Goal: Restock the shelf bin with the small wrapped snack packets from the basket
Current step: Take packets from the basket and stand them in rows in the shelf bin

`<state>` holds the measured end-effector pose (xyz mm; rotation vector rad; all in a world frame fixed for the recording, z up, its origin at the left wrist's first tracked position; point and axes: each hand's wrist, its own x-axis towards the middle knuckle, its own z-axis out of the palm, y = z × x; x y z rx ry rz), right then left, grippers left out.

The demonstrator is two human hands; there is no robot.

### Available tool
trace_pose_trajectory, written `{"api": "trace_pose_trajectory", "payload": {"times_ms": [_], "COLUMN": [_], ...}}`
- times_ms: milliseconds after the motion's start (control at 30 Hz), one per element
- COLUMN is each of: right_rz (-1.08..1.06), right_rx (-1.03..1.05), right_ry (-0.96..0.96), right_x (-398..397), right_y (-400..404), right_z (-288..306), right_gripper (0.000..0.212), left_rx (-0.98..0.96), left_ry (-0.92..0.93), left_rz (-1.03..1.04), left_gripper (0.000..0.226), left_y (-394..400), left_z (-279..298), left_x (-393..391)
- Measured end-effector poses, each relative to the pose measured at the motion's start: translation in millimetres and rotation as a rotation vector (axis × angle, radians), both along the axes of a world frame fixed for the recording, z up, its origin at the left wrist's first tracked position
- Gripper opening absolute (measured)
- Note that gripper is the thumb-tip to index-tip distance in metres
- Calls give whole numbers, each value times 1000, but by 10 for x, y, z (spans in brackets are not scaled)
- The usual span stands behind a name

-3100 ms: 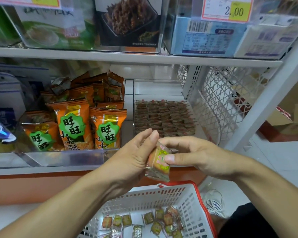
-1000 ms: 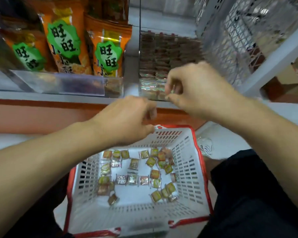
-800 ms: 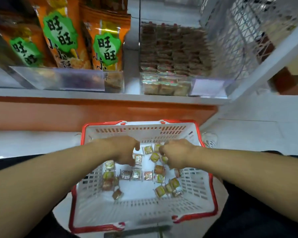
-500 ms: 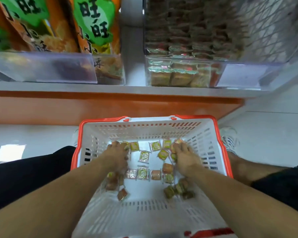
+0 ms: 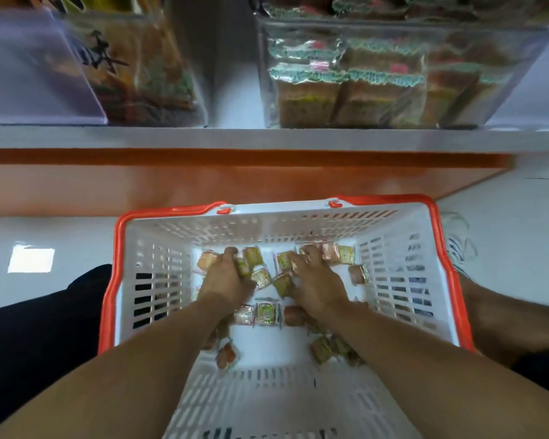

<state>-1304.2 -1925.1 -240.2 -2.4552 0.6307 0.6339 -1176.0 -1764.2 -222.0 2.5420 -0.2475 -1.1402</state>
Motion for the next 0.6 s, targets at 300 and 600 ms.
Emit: {"api": "trace_pose_trajectory", "payload": {"times_ms": [300,600], "right_rz": [-137,-216], "right_rx": [164,389], "right_ry": [0,-102], "right_x": [223,186], "right_y": [313,227], "right_z": [-145,-23], "right_gripper": [98,77], "left_rx": [-271,-357], "left_ry": [260,517], "left_rz": [342,591], "left_gripper": [34,21], "left_y": [-378,-216], "left_z": [-54,-74], "left_x": [-216,-181]}}
